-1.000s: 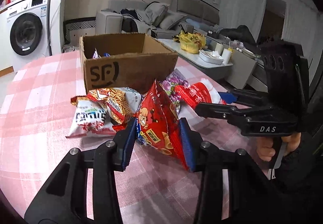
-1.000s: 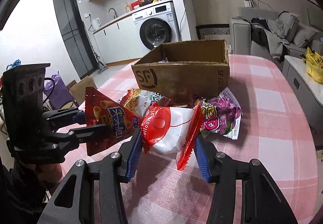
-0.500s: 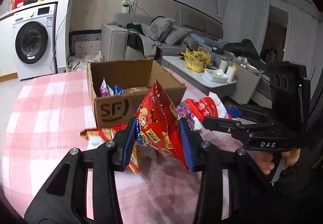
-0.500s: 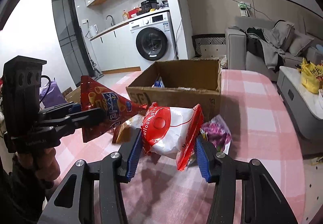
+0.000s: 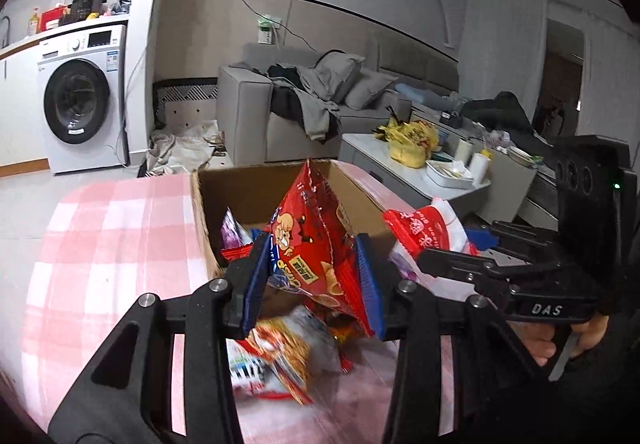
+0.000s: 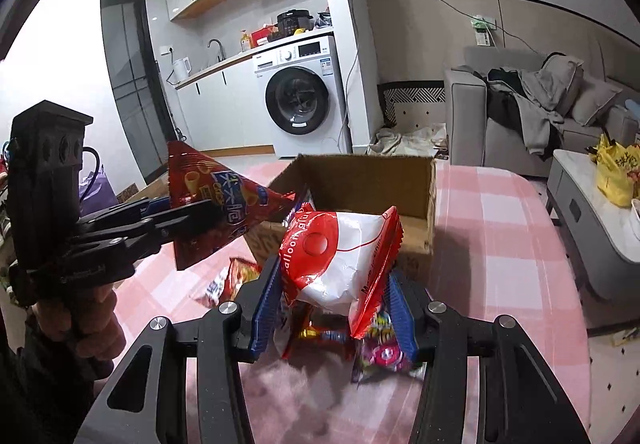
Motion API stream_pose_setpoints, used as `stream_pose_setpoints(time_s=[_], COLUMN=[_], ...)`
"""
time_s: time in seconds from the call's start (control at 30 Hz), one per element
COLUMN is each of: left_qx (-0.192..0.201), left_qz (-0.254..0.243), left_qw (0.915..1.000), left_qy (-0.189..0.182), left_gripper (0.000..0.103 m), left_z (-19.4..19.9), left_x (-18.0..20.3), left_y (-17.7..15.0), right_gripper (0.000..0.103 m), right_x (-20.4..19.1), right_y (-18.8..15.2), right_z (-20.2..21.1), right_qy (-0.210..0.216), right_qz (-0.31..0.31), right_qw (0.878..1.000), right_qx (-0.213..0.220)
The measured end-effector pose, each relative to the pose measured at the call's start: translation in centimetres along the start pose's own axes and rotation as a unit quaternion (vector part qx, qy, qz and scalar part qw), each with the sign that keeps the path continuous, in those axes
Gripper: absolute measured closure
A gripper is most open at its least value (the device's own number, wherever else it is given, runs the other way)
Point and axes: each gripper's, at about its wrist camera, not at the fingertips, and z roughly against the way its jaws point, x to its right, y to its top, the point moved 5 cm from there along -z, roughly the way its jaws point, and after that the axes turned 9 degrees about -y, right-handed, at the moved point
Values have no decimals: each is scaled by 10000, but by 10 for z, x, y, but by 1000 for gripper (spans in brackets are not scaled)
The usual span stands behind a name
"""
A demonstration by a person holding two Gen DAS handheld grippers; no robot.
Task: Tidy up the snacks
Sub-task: 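Lift both packs and carry them over the SF box with both tools, then open both tools to drop the cracker bag and white pack into the box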
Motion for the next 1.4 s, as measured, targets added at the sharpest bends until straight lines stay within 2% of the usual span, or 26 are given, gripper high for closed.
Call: stream_pose_setpoints(time_s=[0.2, 0.5, 0.7, 1.07, 1.2, 1.4], left_qx=[35, -68, -219, -669, -718, -780], left_qz=[109, 207, 220, 163, 27, 58], left_qw=[9997, 9993, 9989, 9959, 9950, 9950], left_qy=[212, 317, 353, 584, 688, 628], left_gripper=[64, 64, 64, 64, 64, 64], left_z=[-20, -60, -103, -177, -191, -208], left_x=[-24, -55, -69, -84, -84, -85], left_y=[21, 41, 50, 42, 39, 37], right_gripper=[53, 53, 53, 53, 53, 53], right_x=[4, 10, 17, 26, 27, 27], right_y=[22, 38, 39, 36, 38, 39], right_z=[-24, -61, -85, -124, -130, -133], right_qy=[-17, -68, -65, -63, -50, -70], right_qz=[-86, -113, -141, -86, -32, 56], right_qw=[10000, 9998, 9995, 9985, 9985, 9985], right_qx=[-7, -142, -283, -528, -536, -535])
